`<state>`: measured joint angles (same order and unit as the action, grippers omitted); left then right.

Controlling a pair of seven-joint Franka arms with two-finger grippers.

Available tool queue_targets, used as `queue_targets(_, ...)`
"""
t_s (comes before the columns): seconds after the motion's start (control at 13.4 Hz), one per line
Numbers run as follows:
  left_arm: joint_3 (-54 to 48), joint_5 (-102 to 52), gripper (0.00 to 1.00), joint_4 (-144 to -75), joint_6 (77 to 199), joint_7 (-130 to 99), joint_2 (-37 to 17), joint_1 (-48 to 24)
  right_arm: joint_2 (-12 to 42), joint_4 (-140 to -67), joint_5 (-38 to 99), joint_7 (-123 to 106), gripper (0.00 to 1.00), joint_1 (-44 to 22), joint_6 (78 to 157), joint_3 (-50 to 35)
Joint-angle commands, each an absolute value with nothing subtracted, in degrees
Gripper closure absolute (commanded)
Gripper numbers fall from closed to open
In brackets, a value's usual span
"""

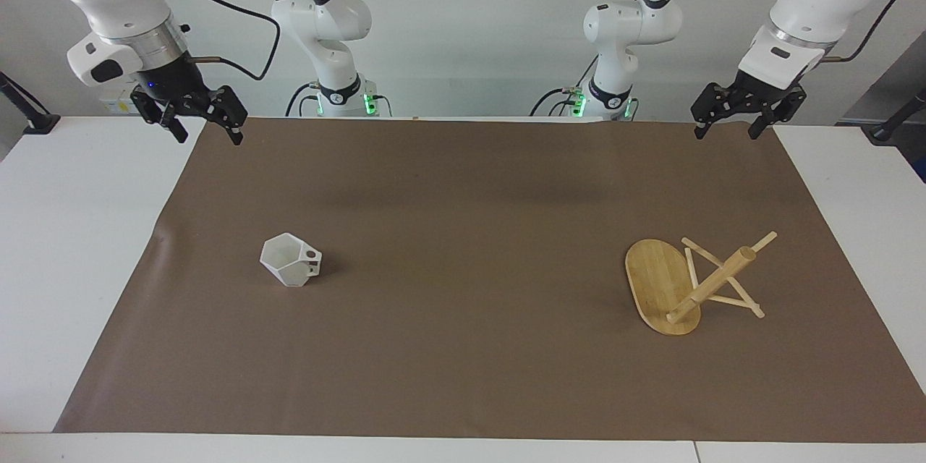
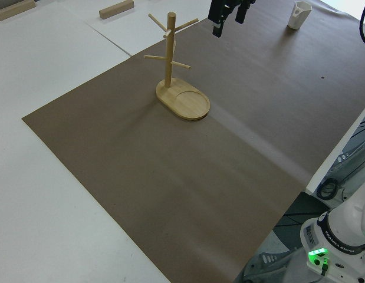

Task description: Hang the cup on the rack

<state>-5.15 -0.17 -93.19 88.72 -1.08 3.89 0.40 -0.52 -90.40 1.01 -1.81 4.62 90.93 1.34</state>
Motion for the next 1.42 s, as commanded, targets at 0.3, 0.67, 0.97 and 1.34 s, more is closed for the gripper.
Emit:
queue_targets(0.3,-5.45,0.62,0.0,-94.57,88.33,-0.62,5.27,1.05,-1.85,-91.93,0.62,-3.25,0.0,4.83,91.05,1.49)
queue_targets(0.67,-5.54,0.62,0.0,-94.4,89.38,-0.35,5.19,0.88,-1.85,-91.93,0.62,-3.34,0.0,4.83,91.06,1.49)
queue_targets(0.97,-5.54,0.44,0.0,-94.48,89.91,-0.26,5.27,0.97,-1.85,-91.93,0.53,-3.34,0.0,4.75,91.05,1.49)
queue_targets(1.34,-5.62,0.44,0.0,-94.4,90.26,-0.18,5.19,0.0,-1.85,-91.93,0.62,-3.16,0.0,4.75,90.88,1.49)
